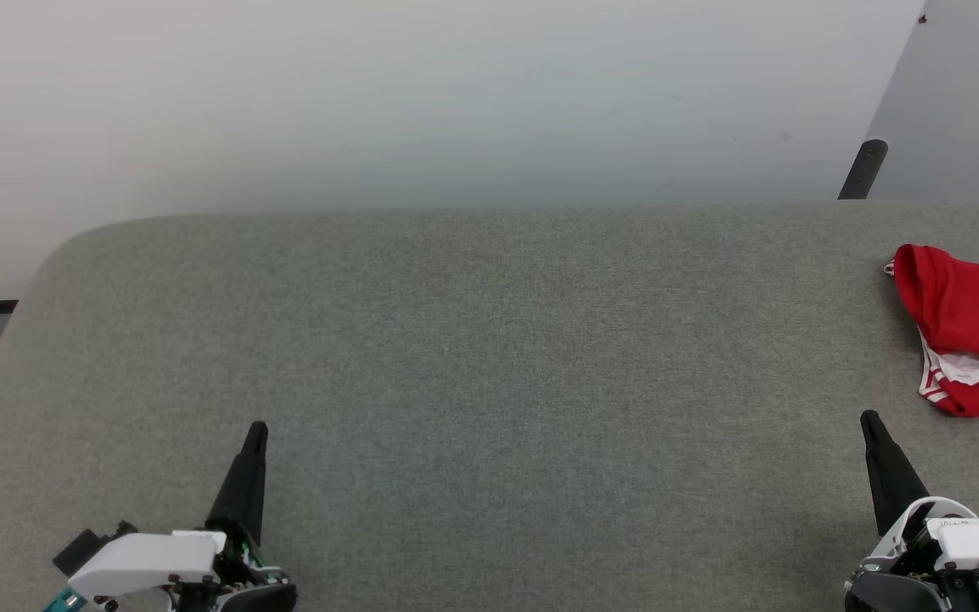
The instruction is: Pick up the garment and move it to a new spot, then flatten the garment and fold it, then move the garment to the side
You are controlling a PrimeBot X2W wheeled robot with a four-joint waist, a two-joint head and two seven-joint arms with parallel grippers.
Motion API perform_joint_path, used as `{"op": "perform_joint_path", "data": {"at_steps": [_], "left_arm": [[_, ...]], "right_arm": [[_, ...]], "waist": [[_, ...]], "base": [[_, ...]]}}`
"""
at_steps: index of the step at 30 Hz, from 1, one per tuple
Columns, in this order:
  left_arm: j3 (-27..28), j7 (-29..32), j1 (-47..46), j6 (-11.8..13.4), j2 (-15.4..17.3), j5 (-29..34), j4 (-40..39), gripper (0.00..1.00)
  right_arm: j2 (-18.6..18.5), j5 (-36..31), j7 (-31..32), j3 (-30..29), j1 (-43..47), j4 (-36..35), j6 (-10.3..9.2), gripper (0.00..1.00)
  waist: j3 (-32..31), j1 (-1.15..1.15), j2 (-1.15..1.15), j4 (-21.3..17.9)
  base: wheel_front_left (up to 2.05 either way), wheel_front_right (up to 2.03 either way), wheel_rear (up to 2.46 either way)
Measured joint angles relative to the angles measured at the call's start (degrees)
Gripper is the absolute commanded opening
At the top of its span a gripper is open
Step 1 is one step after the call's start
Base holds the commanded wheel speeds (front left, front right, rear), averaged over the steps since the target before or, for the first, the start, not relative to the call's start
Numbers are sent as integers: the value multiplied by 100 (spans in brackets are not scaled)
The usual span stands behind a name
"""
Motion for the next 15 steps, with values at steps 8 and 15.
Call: {"op": "perform_joint_path", "data": {"at_steps": [8, 15], "left_arm": [[-1, 0, 0, 0, 0, 0, 0, 0], [-1, -1, 0, 1, 0, 0, 0, 0]], "right_arm": [[0, 0, 0, 0, 0, 0, 0, 0], [0, 0, 0, 0, 0, 0, 0, 0]], "waist": [[0, 0, 0, 0], [0, 0, 0, 0]], "base": [[0, 0, 0], [0, 0, 0]]}}
